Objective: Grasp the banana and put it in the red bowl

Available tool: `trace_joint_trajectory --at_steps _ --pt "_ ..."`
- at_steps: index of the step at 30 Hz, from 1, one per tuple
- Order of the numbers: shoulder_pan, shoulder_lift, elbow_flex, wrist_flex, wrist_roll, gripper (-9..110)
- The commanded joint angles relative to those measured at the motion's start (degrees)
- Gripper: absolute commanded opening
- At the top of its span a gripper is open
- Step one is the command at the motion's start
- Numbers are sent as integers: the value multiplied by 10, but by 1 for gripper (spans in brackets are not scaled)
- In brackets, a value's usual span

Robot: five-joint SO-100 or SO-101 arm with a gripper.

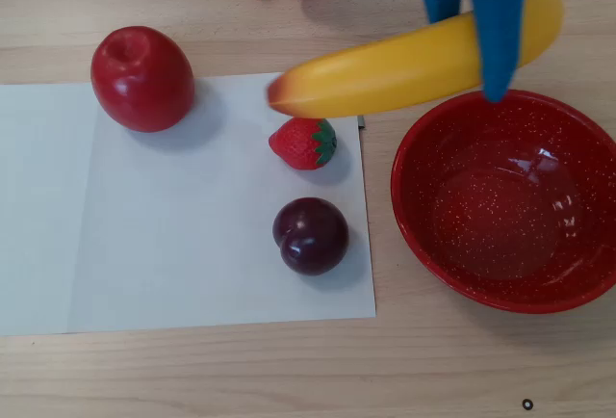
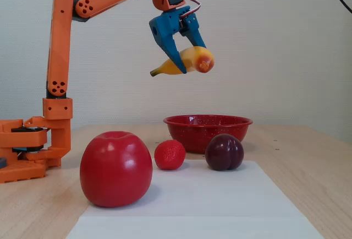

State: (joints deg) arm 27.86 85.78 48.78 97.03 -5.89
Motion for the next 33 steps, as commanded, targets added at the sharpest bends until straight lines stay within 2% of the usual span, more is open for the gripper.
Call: trace_joint_trajectory --at_steps 1,9,20,22,25,27,33 --pt "28 19 -42 -40 -14 0" --pt "74 -18 35 -186 1 0" --pt "71 -43 189 -330 41 1" --pt "69 -48 200 -333 41 9" --pt "68 -54 207 -323 35 29" --pt "68 -57 207 -316 33 37" --pt "60 -56 170 -272 18 38"
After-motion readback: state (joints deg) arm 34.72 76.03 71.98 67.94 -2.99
